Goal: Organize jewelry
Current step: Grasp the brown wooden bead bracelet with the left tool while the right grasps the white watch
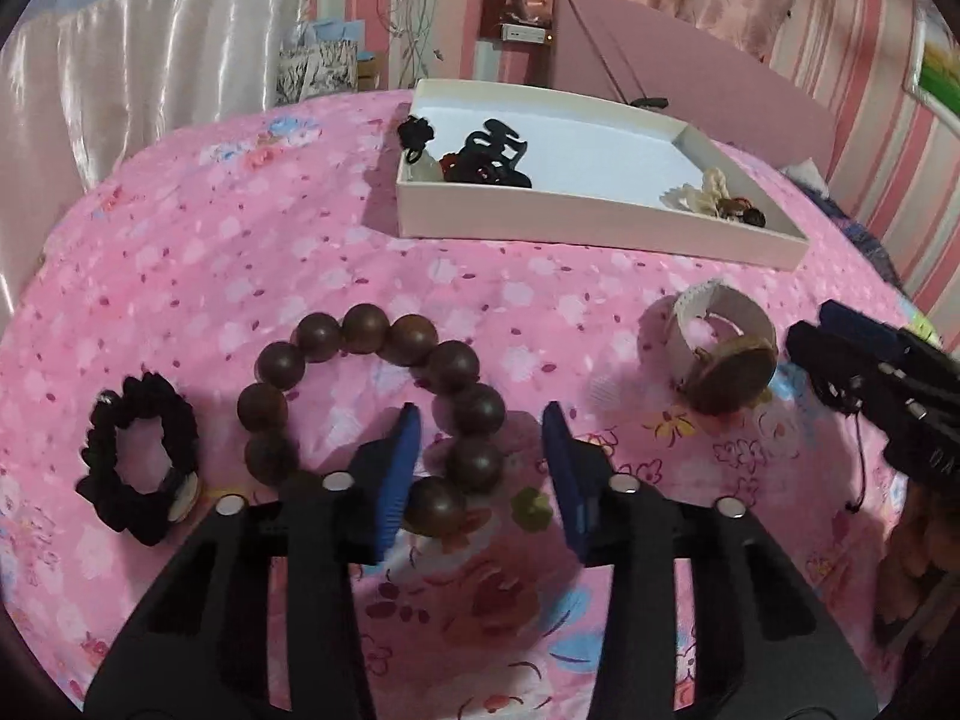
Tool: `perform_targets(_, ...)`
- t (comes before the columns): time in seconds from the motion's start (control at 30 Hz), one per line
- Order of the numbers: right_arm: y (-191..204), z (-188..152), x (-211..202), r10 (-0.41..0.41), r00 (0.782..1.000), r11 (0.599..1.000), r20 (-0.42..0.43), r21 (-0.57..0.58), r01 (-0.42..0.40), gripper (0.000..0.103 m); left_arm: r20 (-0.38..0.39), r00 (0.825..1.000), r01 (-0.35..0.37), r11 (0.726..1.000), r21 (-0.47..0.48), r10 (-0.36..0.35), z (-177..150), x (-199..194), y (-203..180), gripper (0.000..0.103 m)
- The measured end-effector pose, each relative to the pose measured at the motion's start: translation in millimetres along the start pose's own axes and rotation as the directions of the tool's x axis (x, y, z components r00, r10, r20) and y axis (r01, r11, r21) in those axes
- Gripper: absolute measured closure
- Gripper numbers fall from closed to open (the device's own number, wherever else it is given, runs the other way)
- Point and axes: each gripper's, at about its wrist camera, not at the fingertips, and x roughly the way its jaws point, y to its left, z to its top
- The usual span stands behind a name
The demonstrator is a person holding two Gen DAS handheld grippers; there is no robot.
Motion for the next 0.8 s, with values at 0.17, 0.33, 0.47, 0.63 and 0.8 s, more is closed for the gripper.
perform_targets(0.17,20.0,0.1,16.5,0.010,0.999,1.000,-0.051,-0.028,-0.011,0.033,0.017,0.998,0.067,0.994,-0.085,-0.066,-0.7,-1.2,15.7,0.080)
perform_targets(0.33,32.8,4.4,37.6,-0.048,0.993,0.997,-0.110,-0.063,0.042,0.030,0.023,0.996,0.089,0.992,-0.089,-0.088,-2.2,-3.3,15.6,0.082)
perform_targets(0.47,30.6,5.6,53.0,-0.066,0.984,0.997,-0.166,-0.057,0.058,0.031,0.023,0.993,0.121,0.989,-0.090,-0.120,-3.5,-3.2,15.4,0.082)
perform_targets(0.63,29.0,4.2,53.2,-0.062,0.986,0.997,-0.158,-0.057,0.053,0.056,0.017,0.993,0.115,0.991,-0.061,-0.114,-2.4,-1.0,7.6,0.084)
perform_targets(0.8,22.8,2.2,39.7,0.014,0.992,0.999,-0.129,-0.038,-0.019,0.065,0.042,0.991,0.129,0.990,-0.056,-0.127,-2.8,-6.0,8.2,0.087)
